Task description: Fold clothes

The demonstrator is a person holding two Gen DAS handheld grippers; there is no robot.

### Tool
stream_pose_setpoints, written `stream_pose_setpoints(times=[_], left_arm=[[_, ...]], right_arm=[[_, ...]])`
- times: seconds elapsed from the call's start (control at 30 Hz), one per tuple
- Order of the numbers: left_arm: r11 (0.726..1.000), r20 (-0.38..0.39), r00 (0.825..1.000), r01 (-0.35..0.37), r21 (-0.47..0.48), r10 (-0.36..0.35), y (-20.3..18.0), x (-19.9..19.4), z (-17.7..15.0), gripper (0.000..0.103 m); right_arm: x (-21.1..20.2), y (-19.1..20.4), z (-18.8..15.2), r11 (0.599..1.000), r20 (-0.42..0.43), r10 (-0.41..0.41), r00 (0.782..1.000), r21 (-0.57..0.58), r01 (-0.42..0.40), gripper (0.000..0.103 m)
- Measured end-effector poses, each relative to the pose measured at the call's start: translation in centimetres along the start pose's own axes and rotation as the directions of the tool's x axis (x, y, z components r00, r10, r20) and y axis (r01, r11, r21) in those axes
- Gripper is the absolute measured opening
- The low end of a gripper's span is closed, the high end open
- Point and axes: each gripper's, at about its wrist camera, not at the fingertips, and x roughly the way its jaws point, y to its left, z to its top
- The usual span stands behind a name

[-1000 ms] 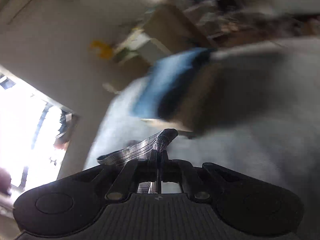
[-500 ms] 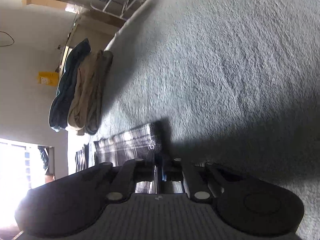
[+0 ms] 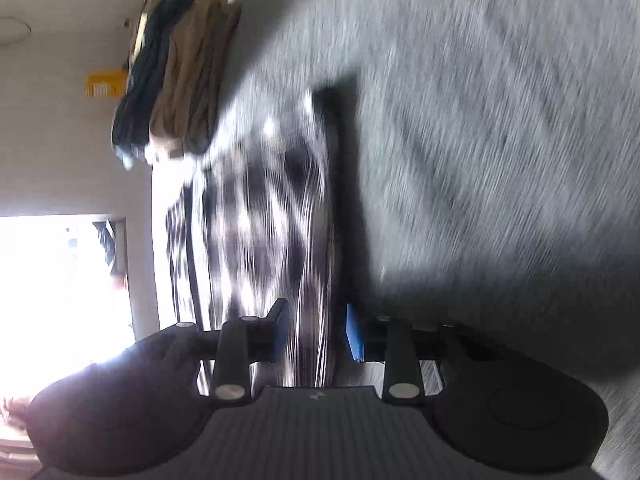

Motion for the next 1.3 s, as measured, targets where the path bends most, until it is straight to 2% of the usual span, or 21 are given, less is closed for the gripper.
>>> stream_pose_setpoints(times=[0.1,0.2,0.37,0.43,0.67,0.77,0.8,0.83,0.93,1.03,1.17,1.3], left_arm=[[0.996,0.079,0.997,-0.015,-0.085,0.021,1.1,-0.8,0.3,0.062],[0.984,0.129,0.991,-0.004,-0.179,0.028,2.5,-0.9,0.8,0.062],[0.961,0.164,0.986,0.02,-0.276,0.026,4.6,-0.1,1.7,0.061],[0.952,0.171,0.985,0.034,-0.304,0.019,5.1,0.4,2.0,0.058],[0.946,0.221,0.974,0.029,-0.323,0.046,5.0,1.6,2.4,0.042],[0.946,0.233,0.971,0.031,-0.323,0.047,4.8,1.9,2.3,0.03],[0.947,0.233,0.972,0.033,-0.32,0.045,4.7,1.9,2.3,0.02],[0.948,0.232,0.972,0.034,-0.317,0.043,4.7,1.9,2.4,0.013],[0.954,0.231,0.971,0.011,-0.298,0.061,4.2,1.5,2.7,0.008],[0.957,0.244,0.967,-0.004,-0.291,0.078,3.7,0.4,2.9,0.007],[0.96,0.256,0.964,-0.003,-0.278,0.077,3.5,-0.5,3.3,0.007],[0.968,0.244,0.966,-0.025,-0.249,0.088,3.6,-0.5,3.5,0.007]], right_arm=[[1.0,0.3,-1.6,0.999,-0.055,-0.008,0.998,-0.034,0.006,0.032],[1.1,0.3,-2.8,0.999,-0.069,-0.014,0.997,-0.049,0.011,0.031],[1.2,0.3,-4.8,0.997,-0.09,-0.025,0.996,-0.072,0.019,0.027],[1.3,0.2,-5.6,0.996,-0.099,-0.03,0.995,-0.082,0.021,0.023],[1.4,-0.2,-6.5,0.999,-0.06,-0.012,0.998,-0.053,0.009,0.023],[1.5,0.1,-6.8,0.997,-0.044,-0.025,0.999,-0.077,0.021,0.022],[1.6,0.4,-6.9,0.995,-0.039,-0.04,0.998,-0.094,0.036,0.018],[1.7,0.7,-6.9,0.993,-0.034,-0.056,0.998,-0.111,0.052,0.009],[1.7,2.6,-7.2,0.971,-0.013,-0.111,0.994,-0.214,0.106,0.003],[1.1,4.5,-7.8,0.946,0.008,-0.13,0.991,-0.298,0.127,0.002],[0.0,5.9,-8.3,0.931,0.008,-0.126,0.992,-0.344,0.121,0.002],[-0.5,4.7,-8.2,0.933,-0.001,-0.147,0.989,-0.332,0.138,0.002]])
